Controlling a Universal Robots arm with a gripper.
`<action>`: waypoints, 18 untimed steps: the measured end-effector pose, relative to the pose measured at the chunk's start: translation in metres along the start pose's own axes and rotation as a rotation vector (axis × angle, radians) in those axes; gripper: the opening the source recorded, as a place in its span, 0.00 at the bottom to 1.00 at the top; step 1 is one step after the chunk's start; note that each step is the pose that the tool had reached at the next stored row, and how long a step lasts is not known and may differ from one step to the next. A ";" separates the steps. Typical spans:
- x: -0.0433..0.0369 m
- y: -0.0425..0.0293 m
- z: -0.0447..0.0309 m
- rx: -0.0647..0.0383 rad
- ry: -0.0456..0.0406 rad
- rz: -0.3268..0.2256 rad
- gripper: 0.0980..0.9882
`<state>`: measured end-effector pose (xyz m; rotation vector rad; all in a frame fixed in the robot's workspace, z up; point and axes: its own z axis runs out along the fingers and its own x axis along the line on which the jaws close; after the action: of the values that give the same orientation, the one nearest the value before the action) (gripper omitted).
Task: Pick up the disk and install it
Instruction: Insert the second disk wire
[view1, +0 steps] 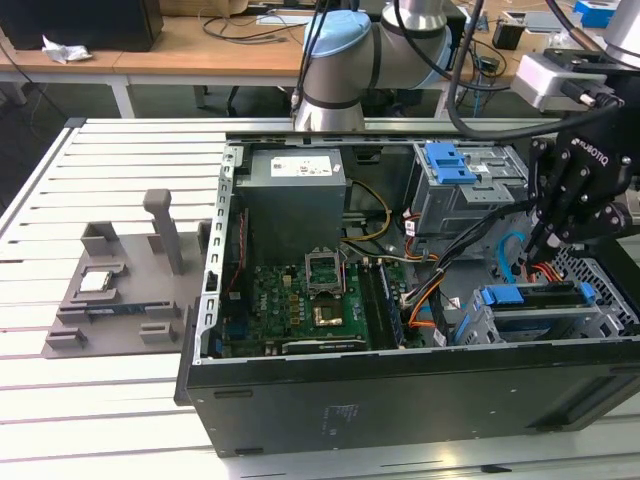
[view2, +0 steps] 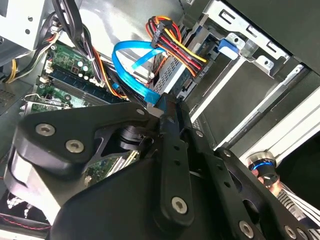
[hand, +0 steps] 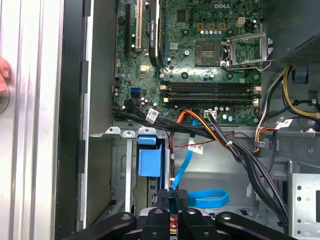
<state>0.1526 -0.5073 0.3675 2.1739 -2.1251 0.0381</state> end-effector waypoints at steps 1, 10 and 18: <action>0.0016 0.0000 0.0006 0.000 0.0037 0.000 0.07; 0.0119 -0.0087 0.0157 0.000 0.0057 0.001 0.07; 0.0114 -0.0138 0.0229 0.000 0.0058 0.001 0.07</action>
<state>0.1654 -0.5204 0.3450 2.1697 -2.1233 0.0443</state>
